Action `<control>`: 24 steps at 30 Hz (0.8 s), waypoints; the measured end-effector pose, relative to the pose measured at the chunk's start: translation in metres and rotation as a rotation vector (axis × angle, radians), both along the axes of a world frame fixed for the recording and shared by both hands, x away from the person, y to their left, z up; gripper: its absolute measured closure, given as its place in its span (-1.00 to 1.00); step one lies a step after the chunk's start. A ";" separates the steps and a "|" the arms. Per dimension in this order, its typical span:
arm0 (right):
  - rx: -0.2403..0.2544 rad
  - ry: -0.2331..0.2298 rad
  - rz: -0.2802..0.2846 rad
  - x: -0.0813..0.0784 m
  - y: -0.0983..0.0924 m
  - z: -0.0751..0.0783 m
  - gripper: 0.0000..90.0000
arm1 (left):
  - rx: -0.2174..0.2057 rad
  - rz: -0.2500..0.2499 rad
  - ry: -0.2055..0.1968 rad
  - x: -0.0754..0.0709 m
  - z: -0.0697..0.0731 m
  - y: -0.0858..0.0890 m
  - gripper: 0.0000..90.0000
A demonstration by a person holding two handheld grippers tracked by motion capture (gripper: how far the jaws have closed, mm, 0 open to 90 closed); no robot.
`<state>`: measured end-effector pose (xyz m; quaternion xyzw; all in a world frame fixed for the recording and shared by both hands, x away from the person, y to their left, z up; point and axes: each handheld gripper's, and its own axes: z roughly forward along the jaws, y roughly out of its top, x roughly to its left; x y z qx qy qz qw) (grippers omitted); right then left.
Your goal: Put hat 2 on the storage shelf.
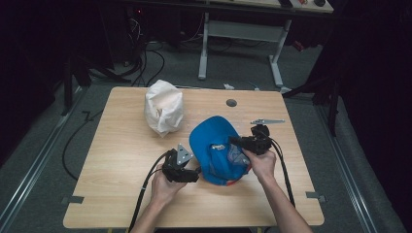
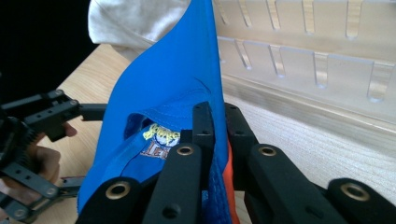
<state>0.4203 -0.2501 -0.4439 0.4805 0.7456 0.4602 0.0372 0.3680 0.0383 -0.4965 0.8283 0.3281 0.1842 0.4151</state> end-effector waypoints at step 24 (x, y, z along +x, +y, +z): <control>-0.162 0.057 0.054 -0.004 0.018 -0.007 0.90 | 0.005 -0.020 -0.080 -0.006 0.011 0.003 -0.71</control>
